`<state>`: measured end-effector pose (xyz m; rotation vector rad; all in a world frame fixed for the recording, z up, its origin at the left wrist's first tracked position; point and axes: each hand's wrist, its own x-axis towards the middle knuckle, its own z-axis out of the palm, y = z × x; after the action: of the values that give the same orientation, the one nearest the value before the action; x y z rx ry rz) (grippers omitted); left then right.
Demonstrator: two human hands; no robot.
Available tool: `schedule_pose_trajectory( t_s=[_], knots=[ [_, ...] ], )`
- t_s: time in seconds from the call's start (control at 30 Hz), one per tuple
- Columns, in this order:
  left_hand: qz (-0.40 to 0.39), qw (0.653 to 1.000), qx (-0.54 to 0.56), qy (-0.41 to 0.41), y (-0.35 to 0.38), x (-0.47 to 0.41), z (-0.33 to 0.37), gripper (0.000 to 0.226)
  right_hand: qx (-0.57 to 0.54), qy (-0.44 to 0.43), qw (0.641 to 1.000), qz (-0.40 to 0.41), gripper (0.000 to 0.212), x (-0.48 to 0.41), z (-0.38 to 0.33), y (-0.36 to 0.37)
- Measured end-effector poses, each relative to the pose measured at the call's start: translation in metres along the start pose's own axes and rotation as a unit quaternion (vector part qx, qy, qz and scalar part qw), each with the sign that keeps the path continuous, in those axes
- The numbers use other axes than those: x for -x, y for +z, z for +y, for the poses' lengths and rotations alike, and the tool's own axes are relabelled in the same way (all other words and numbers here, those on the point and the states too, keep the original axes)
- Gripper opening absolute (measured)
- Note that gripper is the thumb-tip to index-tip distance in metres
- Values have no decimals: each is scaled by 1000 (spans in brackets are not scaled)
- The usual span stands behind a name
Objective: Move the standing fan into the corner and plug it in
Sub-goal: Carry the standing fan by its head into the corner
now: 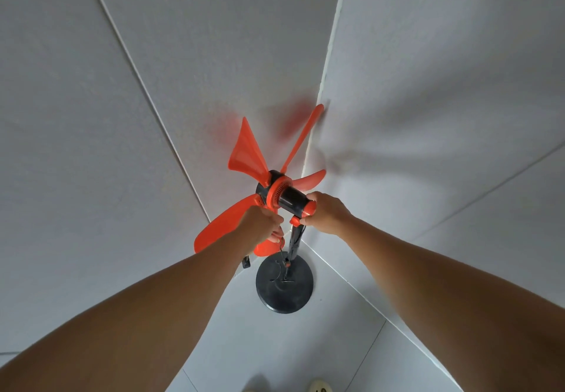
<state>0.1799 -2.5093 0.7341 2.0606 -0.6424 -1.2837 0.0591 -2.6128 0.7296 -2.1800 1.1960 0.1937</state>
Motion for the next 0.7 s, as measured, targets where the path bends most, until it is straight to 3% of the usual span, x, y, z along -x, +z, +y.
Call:
schedule_pose_trajectory(
  t_s=[0.13,0.43,0.6,0.7],
  knots=[
    [-21,994,-81,67,-8,19,9,22,2,-4,1000,-3,46,26,-8,-12],
    [-29,979,-110,172,-39,72,58,14,-192,-41,980,-29,52,86,-46,-50],
    [-72,969,-96,217,-55,105,77,15,-159,-68,984,32,21,118,-63,-71],
    [-91,961,-119,232,-63,120,86,11,-103,-53,991,65,14,134,-74,-86]
  ],
)
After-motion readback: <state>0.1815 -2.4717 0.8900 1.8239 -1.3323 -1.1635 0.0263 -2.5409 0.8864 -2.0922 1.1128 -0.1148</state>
